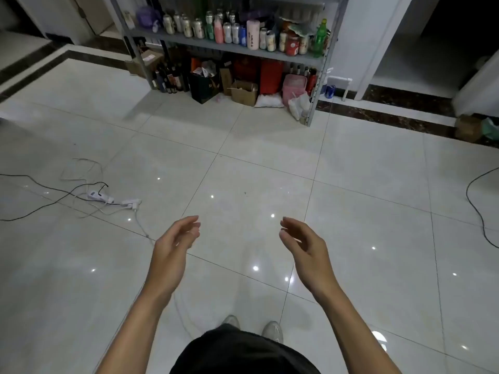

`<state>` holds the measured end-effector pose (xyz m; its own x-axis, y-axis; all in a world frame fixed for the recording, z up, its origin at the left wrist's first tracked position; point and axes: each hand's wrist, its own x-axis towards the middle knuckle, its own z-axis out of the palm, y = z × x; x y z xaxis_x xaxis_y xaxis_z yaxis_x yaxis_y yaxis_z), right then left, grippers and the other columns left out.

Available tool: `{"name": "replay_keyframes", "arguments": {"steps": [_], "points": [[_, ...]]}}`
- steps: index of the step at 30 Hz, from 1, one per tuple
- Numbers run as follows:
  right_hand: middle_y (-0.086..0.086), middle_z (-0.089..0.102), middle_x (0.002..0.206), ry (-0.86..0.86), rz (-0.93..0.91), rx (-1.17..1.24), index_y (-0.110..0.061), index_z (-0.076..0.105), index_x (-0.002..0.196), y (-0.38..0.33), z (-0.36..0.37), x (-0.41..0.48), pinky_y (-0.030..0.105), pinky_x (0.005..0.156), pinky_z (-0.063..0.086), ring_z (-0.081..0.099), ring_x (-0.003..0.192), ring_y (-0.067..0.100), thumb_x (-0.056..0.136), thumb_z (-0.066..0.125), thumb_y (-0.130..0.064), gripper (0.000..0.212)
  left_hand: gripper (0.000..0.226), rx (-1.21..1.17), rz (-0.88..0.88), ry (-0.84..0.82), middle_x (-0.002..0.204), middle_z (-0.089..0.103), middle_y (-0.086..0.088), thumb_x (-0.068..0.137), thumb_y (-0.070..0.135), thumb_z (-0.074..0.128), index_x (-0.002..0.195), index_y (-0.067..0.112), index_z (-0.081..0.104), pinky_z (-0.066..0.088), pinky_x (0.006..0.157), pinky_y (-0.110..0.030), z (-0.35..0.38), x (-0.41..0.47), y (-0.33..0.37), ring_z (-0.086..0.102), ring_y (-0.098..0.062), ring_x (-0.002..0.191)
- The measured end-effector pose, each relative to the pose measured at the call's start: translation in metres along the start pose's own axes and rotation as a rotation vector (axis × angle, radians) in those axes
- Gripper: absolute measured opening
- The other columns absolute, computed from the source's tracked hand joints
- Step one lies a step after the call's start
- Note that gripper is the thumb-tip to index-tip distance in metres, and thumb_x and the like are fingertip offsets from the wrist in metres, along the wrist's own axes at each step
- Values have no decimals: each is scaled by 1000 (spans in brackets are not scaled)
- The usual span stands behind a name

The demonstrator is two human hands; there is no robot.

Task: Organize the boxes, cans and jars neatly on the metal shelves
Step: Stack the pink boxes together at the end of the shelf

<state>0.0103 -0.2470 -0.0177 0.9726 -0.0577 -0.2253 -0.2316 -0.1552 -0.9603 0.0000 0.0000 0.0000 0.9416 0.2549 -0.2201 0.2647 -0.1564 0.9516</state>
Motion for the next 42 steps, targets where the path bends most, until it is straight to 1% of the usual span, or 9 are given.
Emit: {"name": "replay_keyframes", "arguments": {"steps": [4,8,13,16,19,24,28,33,42], "points": [[-19,65,118,-61,-32,52,-29,63,121,-13,-1,19,21,93,48,60,110,-2,94,63,-26,27,21,-57,51,34,109,70,5,94,16,59,110,27,67,47,90,-29,11,7,15,64,-13,106],[-17,66,116,-99,-21,68,-31,65,118,-18,3,48,24,94,49,61,109,0,94,64,-24,25,29,-44,39,54,108,70,8,83,33,57,110,29,67,47,94,-34,23,20,20,63,-12,107],[-18,66,115,-131,6,36,-33,64,118,-26,13,111,20,92,48,61,107,-2,93,64,-26,26,30,-78,1,78,108,70,6,81,34,57,109,29,67,47,98,-38,39,74,20,64,-12,106],[-19,66,116,-112,9,15,-32,64,120,-36,20,160,21,94,48,61,108,-2,94,63,-26,27,30,-102,-19,80,106,71,7,81,33,57,108,28,68,48,97,-38,48,131,26,64,-13,106],[-19,66,115,-52,30,10,-32,65,118,-52,24,211,24,96,48,61,108,-2,94,63,-26,25,23,-127,-17,22,104,71,6,87,24,59,108,28,68,49,95,-36,57,200,40,64,-16,106],[-18,68,113,73,41,30,-31,67,114,-86,32,287,23,95,47,61,107,-3,93,63,-23,22,27,-133,25,-99,105,71,6,83,31,58,108,28,68,49,91,-31,69,314,86,64,-15,104],[-17,68,114,97,41,46,-28,68,112,-108,41,348,23,95,46,61,109,-1,94,64,-21,21,25,-133,44,-138,107,70,5,84,31,58,107,31,68,48,92,-31,78,387,111,64,-15,104],[-15,68,113,79,27,39,-25,68,114,-128,51,443,20,93,46,61,105,-2,94,64,-20,21,26,-124,38,-113,106,70,4,82,33,57,106,32,68,49,93,-34,92,471,125,64,-16,104],[-14,69,113,-43,-45,63,-24,68,114,-180,62,671,21,92,46,61,105,-3,94,64,-21,21,26,-117,29,63,106,70,2,80,34,56,104,32,68,50,94,-37,123,643,182,65,-16,102]]}}
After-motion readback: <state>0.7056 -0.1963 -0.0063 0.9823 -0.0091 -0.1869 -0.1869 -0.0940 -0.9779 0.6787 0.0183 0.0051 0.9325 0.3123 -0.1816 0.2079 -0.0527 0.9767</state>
